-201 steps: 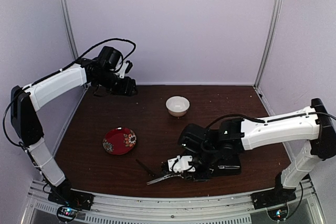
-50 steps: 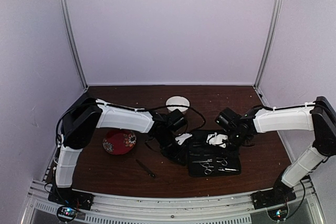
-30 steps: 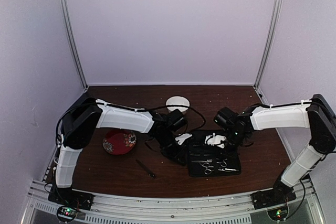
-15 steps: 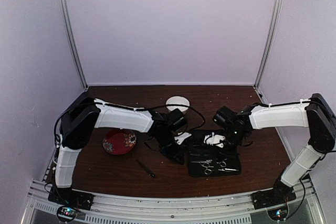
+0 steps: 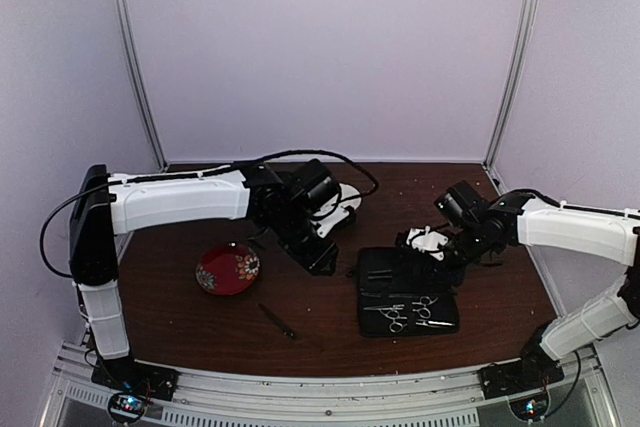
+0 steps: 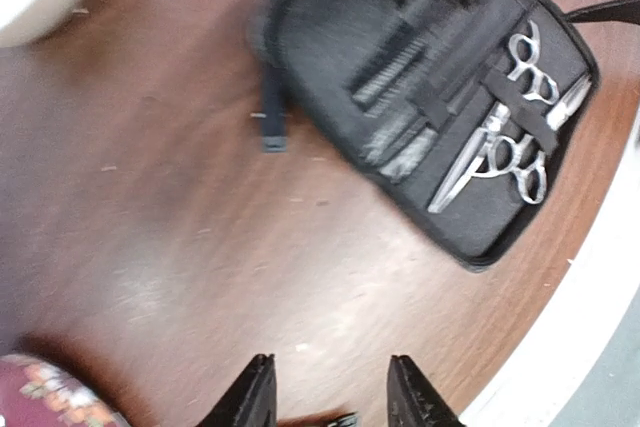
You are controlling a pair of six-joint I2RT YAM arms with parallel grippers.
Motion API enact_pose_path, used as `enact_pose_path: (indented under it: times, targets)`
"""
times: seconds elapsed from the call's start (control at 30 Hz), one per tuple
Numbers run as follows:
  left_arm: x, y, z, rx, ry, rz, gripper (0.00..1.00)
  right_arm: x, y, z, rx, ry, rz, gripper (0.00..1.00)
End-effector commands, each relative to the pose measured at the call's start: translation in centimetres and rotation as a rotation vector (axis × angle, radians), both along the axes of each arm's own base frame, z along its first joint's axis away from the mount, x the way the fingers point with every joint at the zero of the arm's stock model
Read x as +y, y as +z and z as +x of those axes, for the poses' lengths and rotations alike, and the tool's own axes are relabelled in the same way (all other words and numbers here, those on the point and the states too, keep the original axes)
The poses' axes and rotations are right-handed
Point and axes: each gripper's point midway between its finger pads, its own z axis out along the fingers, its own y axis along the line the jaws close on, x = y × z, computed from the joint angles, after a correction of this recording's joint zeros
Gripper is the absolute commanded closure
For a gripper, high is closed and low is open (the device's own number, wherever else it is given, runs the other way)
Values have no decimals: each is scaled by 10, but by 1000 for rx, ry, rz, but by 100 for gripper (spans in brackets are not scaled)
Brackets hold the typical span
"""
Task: Sort the hair-cutting tools
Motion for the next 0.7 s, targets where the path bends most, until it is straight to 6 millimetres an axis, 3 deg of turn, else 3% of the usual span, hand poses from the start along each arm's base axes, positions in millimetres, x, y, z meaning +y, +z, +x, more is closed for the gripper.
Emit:
enact_pose_path:
  times: [0.0,0.23,0.47,0.67]
  targets:
    - [23,10,25,-133,-6,92,58,-9,12,12,-90,-49,-2,78]
    - [-13,18,42,-335,-257,-21,60,-26,43,27,-208,-131,52,78]
    - [-34,-12,63,-305,-269,70,45,-51,63,39,-282,-227,99,76]
    - [-43,-36,69,-160,-223,35,49,-58,67,42,-313,-246,101,75]
